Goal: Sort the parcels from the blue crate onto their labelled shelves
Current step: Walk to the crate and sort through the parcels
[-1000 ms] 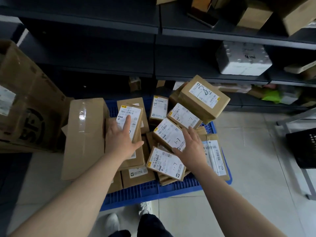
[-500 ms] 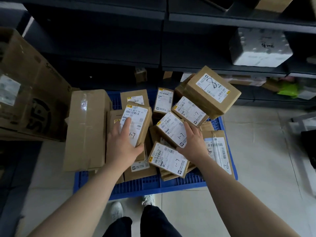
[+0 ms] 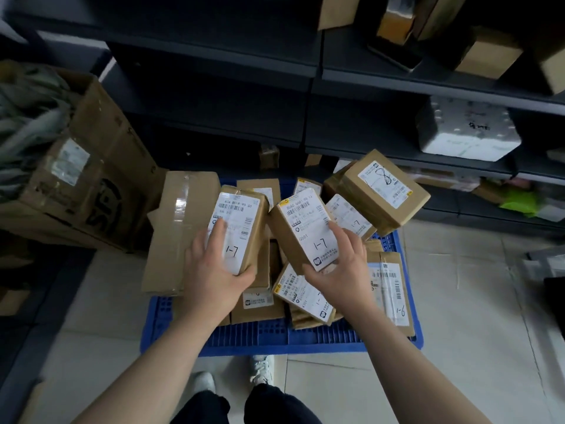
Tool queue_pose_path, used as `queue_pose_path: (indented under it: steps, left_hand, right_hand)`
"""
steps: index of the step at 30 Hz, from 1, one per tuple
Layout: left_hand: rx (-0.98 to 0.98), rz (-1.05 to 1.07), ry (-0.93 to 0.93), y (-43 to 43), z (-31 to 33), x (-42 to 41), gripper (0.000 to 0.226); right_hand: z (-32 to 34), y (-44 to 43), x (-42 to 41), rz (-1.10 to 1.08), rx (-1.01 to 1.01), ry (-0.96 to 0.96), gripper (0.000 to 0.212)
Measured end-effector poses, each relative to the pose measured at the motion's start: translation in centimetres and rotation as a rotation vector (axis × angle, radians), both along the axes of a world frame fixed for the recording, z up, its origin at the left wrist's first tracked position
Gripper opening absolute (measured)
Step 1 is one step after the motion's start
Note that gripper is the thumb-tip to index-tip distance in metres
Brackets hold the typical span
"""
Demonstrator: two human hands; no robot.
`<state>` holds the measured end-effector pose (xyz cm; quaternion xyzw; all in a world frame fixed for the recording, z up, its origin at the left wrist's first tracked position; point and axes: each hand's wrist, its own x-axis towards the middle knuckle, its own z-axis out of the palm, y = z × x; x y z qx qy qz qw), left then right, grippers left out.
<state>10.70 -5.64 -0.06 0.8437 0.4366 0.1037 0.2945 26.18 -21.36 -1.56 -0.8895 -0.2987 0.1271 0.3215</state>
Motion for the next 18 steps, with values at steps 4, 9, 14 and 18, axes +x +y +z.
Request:
queue_pose_path:
  steps: [4, 9, 14, 18]
  left_hand:
    - [0.066, 0.099, -0.058, 0.7, 2.8, -3.9, 0.094]
    - [0.109, 0.279, -0.086, 1.6, 5.4, -11.0, 0.1]
    - [0.161, 0.529, -0.082, 2.0, 7.6, -20.8, 0.1]
    - [0.184, 0.714, -0.073, 1.1, 8.5, -30.5, 0.1]
  right_hand:
    - [2.7, 2.3, -2.7, 0.088, 0.048, -0.025, 0.085]
    - [5.4, 6.5, -7.4, 0.264, 0.091, -0.065, 0.087]
    - [7.6, 11.7, -14.9, 0.503, 0.144, -0.089, 0.087]
    - [8.8, 14.9, -23.7, 0.681, 0.191, -0.072, 0.086]
